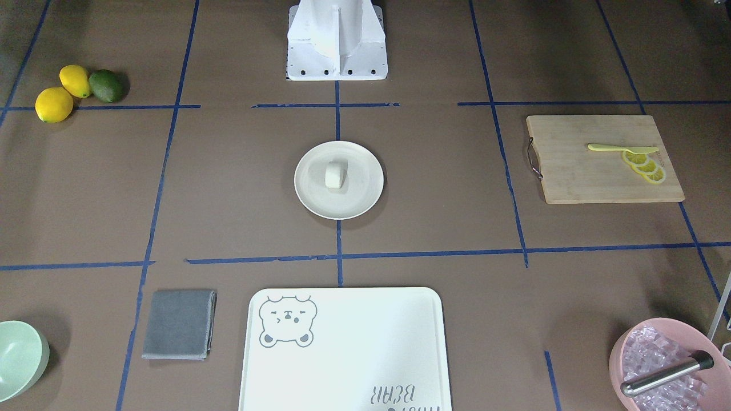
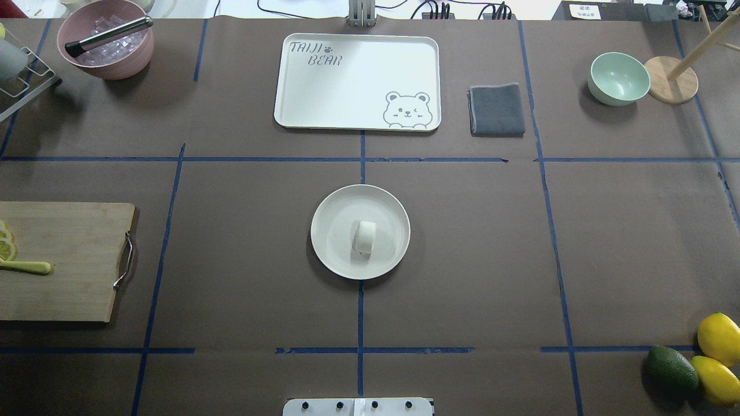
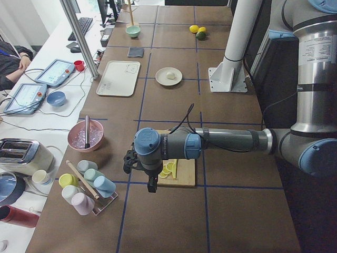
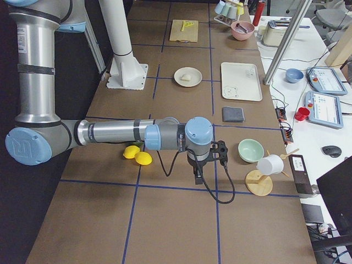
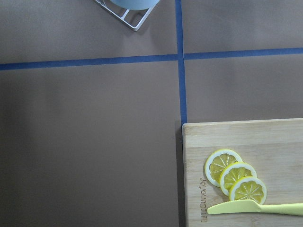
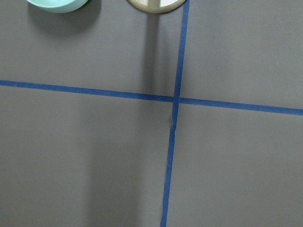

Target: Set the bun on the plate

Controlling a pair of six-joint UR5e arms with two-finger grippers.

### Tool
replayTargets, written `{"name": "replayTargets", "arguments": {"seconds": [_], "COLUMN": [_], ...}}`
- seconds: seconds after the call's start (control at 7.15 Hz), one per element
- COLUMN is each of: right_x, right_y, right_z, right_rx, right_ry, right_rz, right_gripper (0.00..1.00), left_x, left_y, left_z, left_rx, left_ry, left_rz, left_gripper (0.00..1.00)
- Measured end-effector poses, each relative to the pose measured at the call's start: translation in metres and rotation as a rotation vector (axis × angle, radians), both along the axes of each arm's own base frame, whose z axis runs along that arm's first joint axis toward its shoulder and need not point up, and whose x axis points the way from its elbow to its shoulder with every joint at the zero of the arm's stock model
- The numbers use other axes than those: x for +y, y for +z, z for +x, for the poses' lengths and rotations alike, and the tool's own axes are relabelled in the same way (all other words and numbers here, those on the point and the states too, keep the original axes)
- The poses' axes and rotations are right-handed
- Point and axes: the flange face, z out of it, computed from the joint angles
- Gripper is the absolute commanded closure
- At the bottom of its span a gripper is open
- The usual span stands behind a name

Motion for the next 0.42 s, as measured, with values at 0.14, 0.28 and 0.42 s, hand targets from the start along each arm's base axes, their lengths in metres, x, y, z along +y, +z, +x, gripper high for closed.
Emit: {"name": "replayTargets", "arguments": {"seconds": [0.14, 0.28, 0.42], "right_x": [-0.0002, -0.0002, 0.0000], "right_y": [-0.0002, -0.0002, 0.0000], "right_z": [0.0000, 0.0001, 0.0001], "right_rx": [0.000, 0.001, 0.001], "right_ry": [0.000, 0.000, -0.001], "right_rz": [0.000, 0.001, 0.001], "right_gripper": [0.00, 0.00, 0.00], "left_x": [-0.0007, -0.0016, -0.0020], "left_y": [-0.0007, -0.0015, -0.0019], "left_z": [-0.0002, -0.0005, -0.0005], "left_rx": [0.000, -0.001, -0.001], "left_ry": [0.000, -0.001, -0.001], "left_rz": [0.001, 0.003, 0.004], "left_gripper": [0.00, 0.00, 0.00]}}
